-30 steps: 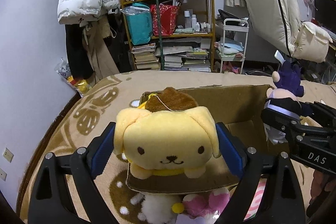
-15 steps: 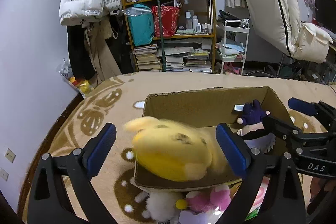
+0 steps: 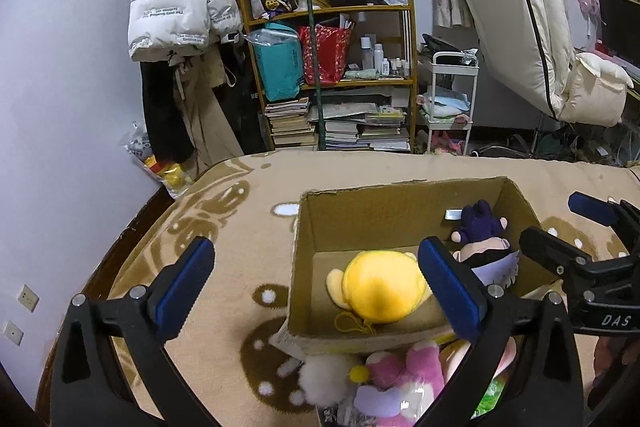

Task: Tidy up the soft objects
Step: 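Open the right tool to drop the doll in the box while the left tool drops the dog plush, then withdraw both tools from the box and move toward the remaining toys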

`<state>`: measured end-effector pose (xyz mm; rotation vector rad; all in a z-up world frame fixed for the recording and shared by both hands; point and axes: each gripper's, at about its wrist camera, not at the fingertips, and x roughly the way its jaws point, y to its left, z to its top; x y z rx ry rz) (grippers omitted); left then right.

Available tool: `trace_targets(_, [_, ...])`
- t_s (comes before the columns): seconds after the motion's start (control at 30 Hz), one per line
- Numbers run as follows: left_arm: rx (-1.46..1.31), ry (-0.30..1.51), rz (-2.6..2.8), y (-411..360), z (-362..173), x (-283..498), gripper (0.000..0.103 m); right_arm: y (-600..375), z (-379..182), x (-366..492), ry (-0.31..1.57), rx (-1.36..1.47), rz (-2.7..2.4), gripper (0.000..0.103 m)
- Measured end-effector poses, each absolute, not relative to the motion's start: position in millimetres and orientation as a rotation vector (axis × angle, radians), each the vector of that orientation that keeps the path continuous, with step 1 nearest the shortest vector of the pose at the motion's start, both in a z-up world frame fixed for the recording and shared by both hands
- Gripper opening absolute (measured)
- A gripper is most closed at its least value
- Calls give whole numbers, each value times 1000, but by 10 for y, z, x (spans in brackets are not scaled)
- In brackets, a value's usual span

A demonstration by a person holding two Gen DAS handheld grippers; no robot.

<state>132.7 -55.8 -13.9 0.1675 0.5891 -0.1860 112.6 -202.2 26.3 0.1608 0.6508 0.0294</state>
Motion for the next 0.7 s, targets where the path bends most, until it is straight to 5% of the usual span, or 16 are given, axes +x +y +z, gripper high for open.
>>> trace_targets(0.7, [207, 681, -154, -336, 1, 774, 101, -1797, 515, 561, 644, 120, 40, 103])
